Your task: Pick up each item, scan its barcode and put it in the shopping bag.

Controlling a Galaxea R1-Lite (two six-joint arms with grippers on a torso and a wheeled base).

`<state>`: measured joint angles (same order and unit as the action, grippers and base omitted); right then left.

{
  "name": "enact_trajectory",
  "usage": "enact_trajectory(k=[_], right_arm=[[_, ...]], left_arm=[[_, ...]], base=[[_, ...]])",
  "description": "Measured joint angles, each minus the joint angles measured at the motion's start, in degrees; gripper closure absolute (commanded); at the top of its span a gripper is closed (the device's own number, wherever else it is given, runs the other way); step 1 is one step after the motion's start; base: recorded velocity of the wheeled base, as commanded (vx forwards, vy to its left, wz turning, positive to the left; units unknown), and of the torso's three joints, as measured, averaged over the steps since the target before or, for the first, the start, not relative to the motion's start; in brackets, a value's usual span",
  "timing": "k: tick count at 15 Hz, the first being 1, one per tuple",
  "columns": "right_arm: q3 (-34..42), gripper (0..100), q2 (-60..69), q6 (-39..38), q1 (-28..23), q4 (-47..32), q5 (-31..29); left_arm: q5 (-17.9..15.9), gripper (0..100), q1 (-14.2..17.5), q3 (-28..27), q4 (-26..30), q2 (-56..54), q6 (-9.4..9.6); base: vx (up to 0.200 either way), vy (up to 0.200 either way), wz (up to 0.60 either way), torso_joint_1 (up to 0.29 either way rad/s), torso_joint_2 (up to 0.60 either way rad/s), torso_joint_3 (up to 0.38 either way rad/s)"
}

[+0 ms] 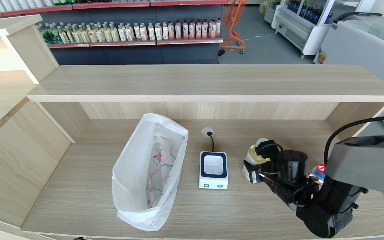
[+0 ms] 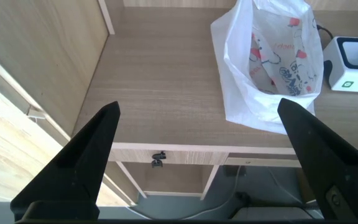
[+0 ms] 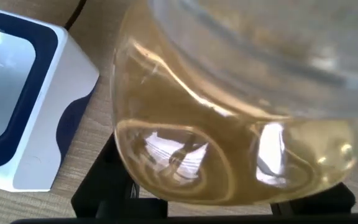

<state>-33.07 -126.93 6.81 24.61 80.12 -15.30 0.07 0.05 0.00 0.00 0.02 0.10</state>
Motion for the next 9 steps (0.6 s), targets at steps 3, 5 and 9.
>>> enact_trajectory(k=[3, 5, 9], right_arm=[[-1.0, 100, 1.3, -0.9, -2.6, -1.1, 6.2], [-2.2, 100, 4.9, -3.7, -4.7, -6.3, 13.2], [-6.1, 100, 18.5, -14.7, -9.2, -28.0, 43.8]], left_arm=[[0.0, 0, 0.0, 0.0, 0.0, 0.0, 0.0], [0.0, 0, 0.0, 0.0, 0.0, 0.0, 0.0], [0.0, 0, 0.0, 0.0, 0.0, 0.0, 0.0]], base=[[0.0, 0.0, 0.0, 0.0, 0.0, 0.0], [0.0, 0.0, 0.0, 0.0, 0.0, 0.0], [0.0, 0.0, 0.0, 0.0, 0.0, 0.0]])
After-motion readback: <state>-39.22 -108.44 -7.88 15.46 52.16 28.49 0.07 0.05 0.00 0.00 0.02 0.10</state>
